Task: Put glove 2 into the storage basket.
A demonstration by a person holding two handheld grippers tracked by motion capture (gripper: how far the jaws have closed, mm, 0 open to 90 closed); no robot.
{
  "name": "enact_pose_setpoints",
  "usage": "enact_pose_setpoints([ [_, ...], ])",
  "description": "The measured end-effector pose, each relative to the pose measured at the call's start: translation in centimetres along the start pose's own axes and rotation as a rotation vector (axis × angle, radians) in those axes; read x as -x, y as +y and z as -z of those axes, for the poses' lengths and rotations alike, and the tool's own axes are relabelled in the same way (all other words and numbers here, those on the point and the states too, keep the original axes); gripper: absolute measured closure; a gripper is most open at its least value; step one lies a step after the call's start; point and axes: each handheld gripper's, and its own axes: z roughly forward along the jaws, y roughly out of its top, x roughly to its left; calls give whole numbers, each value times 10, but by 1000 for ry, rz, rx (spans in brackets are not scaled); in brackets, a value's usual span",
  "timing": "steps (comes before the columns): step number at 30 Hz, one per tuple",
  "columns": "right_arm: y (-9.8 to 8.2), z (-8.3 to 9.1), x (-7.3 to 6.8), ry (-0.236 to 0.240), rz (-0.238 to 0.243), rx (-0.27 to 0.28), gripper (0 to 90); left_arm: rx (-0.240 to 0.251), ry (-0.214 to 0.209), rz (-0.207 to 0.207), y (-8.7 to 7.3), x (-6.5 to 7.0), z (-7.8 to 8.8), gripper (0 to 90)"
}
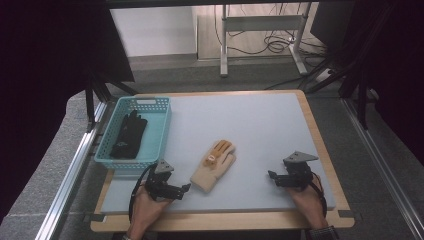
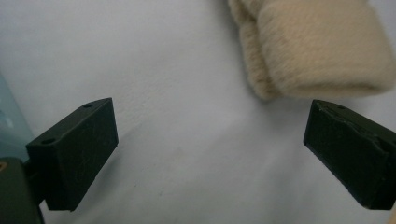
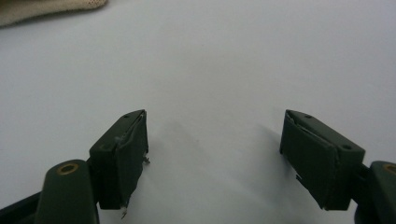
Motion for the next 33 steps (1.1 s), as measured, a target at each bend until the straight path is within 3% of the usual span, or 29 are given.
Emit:
enact_pose_setpoints([
  [6,0,0,0,-3,1,-1,222,-4,-37,-12,19,10,-2,29],
  [19,0,0,0,-3,1,0,219,-61,-66,-50,71,37,-41,0],
  [26,0,0,0,-3,1,0,219,-120,-19,-65,85,47,-71,0],
  [33,0,0,0,-2,1,0,217,-177,34,-78,84,53,-94,27],
])
